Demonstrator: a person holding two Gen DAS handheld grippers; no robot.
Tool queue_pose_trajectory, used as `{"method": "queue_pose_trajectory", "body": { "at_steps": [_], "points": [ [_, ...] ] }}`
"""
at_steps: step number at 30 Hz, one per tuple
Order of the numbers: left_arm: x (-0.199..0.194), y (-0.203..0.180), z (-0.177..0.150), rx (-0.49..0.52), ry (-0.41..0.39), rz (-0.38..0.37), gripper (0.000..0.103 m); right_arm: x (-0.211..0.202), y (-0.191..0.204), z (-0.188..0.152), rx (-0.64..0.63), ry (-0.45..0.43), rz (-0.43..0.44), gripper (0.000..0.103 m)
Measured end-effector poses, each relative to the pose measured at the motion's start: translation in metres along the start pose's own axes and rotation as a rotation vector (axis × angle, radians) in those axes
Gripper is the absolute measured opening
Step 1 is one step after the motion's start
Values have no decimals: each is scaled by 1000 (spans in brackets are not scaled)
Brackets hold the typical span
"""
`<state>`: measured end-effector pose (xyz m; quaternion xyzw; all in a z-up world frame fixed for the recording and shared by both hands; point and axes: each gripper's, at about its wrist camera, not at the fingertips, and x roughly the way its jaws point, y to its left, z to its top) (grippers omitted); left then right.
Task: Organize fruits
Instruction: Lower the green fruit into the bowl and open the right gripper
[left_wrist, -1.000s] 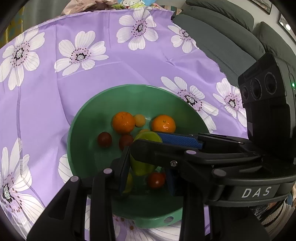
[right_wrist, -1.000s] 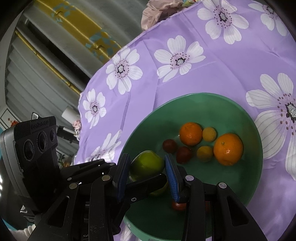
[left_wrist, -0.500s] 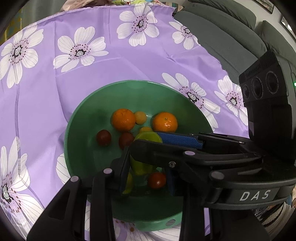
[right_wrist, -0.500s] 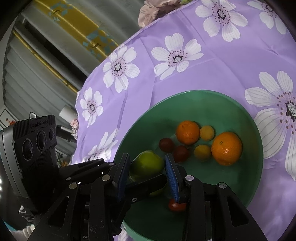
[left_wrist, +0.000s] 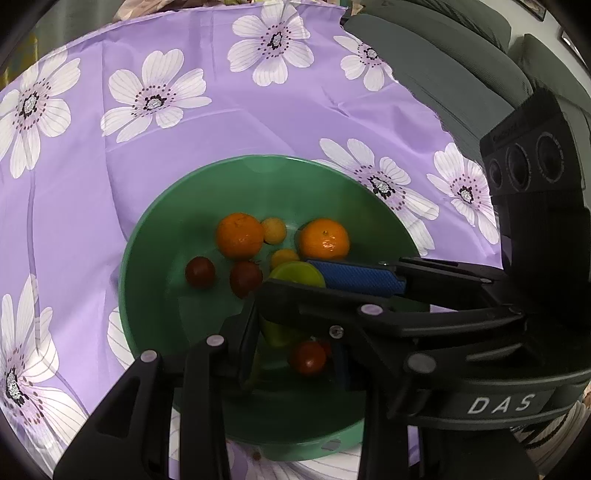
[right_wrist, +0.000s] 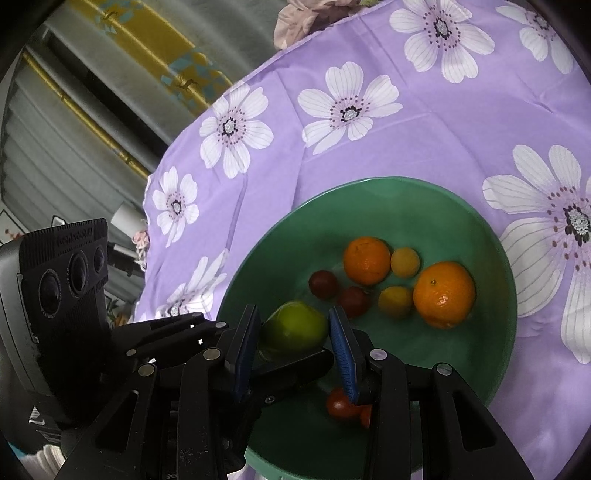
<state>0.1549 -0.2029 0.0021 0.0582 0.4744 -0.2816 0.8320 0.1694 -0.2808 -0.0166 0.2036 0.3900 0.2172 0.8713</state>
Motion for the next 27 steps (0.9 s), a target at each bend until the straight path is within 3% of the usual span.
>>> {"method": "queue_pose_trajectory", "body": {
  "at_steps": [27],
  "points": [
    [3,-9,0,-3,50,2,34,-3,0,2,-25,51,-44,41]
  ]
}}
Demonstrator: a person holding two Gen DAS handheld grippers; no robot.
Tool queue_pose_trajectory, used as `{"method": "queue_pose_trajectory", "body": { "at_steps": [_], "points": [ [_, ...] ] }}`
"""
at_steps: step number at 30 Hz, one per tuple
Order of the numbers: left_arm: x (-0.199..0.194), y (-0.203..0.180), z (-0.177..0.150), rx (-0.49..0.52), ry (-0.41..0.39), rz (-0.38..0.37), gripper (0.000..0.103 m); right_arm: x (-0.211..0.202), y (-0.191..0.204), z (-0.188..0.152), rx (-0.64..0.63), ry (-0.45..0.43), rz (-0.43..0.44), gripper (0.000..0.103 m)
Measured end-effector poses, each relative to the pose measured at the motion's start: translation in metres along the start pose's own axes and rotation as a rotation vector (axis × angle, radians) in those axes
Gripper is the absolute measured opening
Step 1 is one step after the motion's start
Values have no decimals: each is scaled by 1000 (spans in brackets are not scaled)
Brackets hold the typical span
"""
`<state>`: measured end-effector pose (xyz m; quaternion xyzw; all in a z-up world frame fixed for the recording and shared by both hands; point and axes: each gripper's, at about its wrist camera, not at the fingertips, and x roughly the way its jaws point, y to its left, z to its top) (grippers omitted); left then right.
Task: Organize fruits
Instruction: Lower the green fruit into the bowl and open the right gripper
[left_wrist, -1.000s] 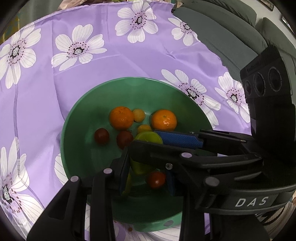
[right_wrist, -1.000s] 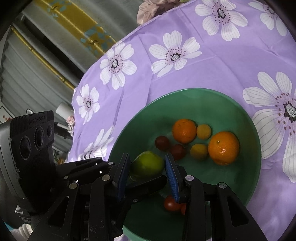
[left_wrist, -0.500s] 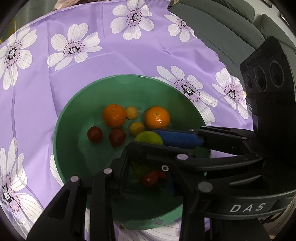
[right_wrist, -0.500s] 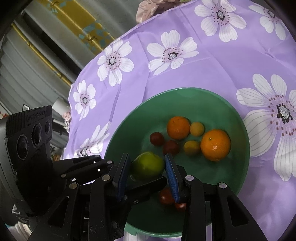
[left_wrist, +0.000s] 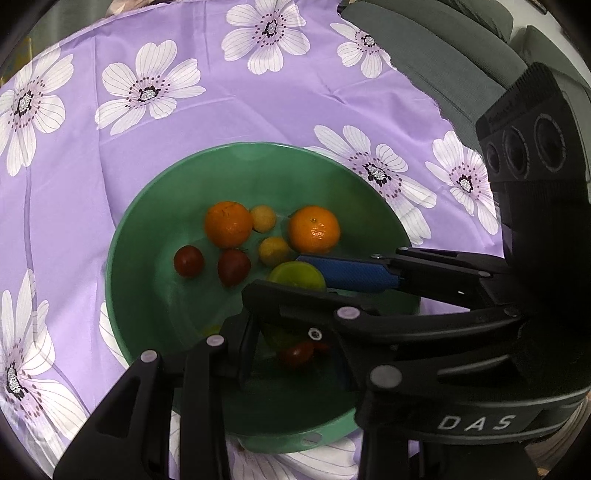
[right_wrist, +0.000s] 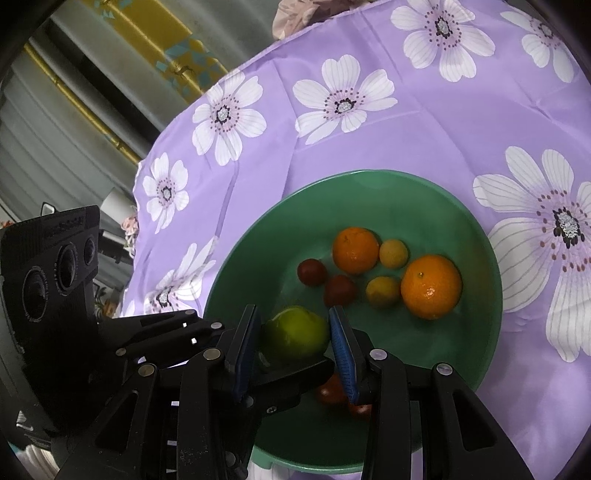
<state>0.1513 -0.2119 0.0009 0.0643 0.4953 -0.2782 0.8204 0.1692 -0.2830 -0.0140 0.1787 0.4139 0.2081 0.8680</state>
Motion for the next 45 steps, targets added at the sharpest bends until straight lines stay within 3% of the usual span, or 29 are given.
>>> {"method": "queue_pose_trajectory", "body": {
  "at_steps": [45],
  "points": [
    [5,-7,0,-18,14,21,34,-1,0,-2,-9,3,-17,40]
  ]
}}
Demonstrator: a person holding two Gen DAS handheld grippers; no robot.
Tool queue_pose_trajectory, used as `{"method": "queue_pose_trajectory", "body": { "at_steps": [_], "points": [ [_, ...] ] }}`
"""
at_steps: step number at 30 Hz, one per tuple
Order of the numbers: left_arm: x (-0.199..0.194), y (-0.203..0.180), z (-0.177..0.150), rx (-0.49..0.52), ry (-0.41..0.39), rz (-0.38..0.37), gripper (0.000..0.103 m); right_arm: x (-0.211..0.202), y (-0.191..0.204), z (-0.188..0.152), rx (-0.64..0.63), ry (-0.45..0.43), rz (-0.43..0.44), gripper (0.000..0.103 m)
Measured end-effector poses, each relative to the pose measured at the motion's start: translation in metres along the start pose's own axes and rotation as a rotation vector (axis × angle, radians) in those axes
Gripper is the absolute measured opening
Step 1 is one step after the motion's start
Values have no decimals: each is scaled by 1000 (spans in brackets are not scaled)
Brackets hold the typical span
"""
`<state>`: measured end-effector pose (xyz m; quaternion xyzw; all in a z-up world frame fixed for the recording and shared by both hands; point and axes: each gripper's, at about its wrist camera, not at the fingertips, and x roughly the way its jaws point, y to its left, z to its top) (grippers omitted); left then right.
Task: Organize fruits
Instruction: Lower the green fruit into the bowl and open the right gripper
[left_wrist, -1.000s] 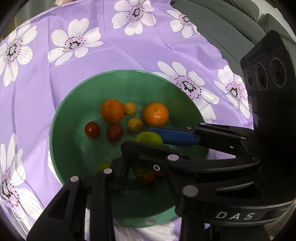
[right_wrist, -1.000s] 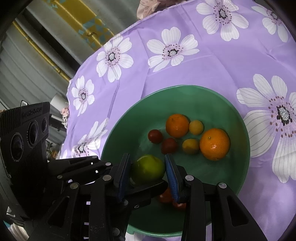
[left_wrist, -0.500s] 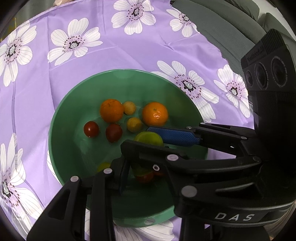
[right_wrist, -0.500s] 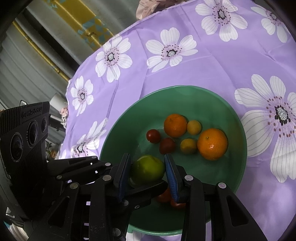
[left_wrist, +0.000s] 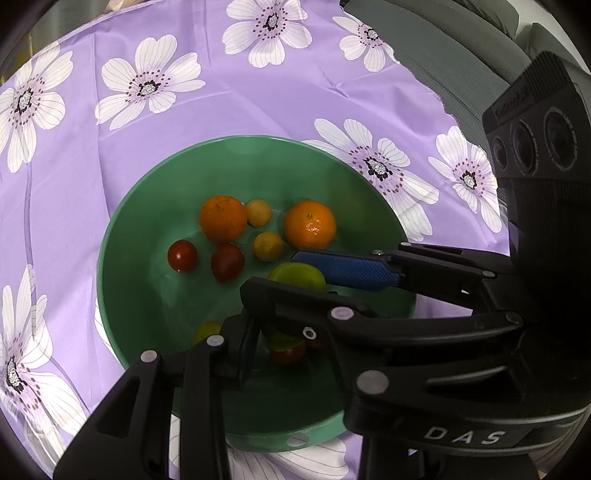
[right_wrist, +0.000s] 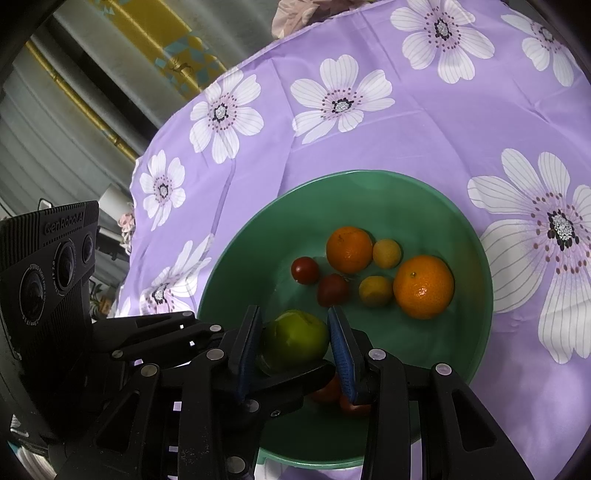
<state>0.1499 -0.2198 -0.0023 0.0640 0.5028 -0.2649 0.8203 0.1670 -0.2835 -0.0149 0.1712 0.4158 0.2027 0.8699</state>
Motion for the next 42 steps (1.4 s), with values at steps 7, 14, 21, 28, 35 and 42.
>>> {"method": "queue_pose_trajectory", "body": {
  "at_steps": [7,14,21,28,35,42],
  "points": [
    [0,-1,0,0,3,0,34,0,1,0,1,1,-1,40],
    [0,-1,-1,0,8,1,34,-1,-2,-1,0,3,-12,40],
    [2,-6,0,10,18,10,34,-1,0,-1,-8,0,-39,40],
    [4,-7,0,11,18,22,34,-3,1,-2,-10,-2,-56,40],
    [4,-6,0,6,23,30,34,-2,1,-1,-11,1,-56,40],
    [4,-3,1,-8,24,51,31,-2,2,0,-1,-1,-56,40]
  ]
}}
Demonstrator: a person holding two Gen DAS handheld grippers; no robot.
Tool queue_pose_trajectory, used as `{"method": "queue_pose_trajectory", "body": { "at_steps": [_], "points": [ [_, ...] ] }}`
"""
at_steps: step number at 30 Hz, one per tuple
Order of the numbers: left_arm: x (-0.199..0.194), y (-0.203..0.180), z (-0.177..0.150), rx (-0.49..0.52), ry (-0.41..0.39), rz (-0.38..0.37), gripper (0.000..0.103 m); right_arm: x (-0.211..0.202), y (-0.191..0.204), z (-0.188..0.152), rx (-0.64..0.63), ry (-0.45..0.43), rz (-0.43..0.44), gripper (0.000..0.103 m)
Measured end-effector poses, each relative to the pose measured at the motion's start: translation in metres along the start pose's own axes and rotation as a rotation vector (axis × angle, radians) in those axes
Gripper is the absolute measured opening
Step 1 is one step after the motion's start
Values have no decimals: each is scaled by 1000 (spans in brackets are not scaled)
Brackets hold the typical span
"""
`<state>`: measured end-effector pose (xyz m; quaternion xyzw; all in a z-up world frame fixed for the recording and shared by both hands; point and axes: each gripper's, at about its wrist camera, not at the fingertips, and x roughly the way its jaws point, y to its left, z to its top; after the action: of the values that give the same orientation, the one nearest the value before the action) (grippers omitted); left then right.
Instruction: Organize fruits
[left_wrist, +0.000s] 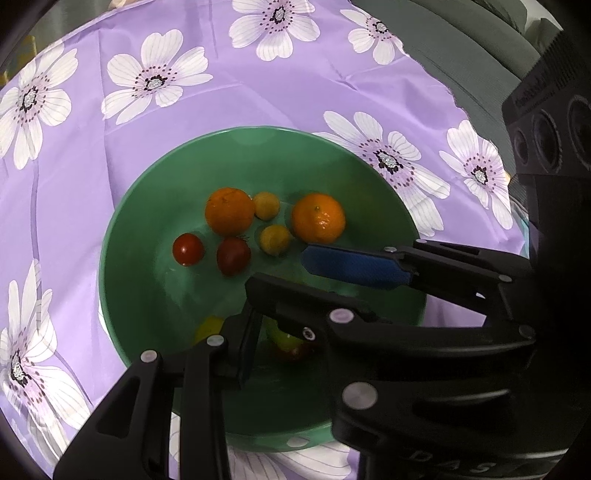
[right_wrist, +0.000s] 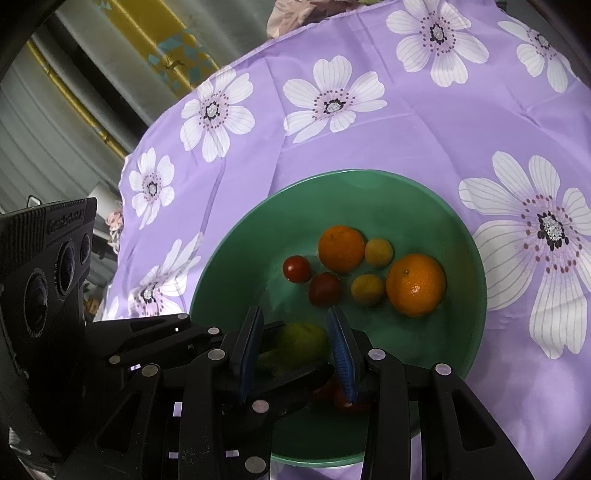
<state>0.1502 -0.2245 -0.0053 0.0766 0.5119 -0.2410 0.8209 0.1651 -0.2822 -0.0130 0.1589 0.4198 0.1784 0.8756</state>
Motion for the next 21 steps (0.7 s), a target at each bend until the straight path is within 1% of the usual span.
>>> {"method": "queue_pose_trajectory", "body": {
  "at_steps": [12,15,17,19,21],
  "points": [
    [-2,0,-1,8,6,40,34,-1,2,0,-2,-1,-8,40],
    [-4,-1,-2,10,4,47,39,-1,1,1,-3,-4,-17,40],
    [-6,-3,-2,15,1,55,44,-3,0,1,-7,-8,-34,40],
    [-9,-4,-3,18,-4,58,45,-5,1,1,-11,-12,-52,43],
    [-12,-5,-3,18,-11,58,49,-7,1,1,-13,-17,-64,46]
  ]
}}
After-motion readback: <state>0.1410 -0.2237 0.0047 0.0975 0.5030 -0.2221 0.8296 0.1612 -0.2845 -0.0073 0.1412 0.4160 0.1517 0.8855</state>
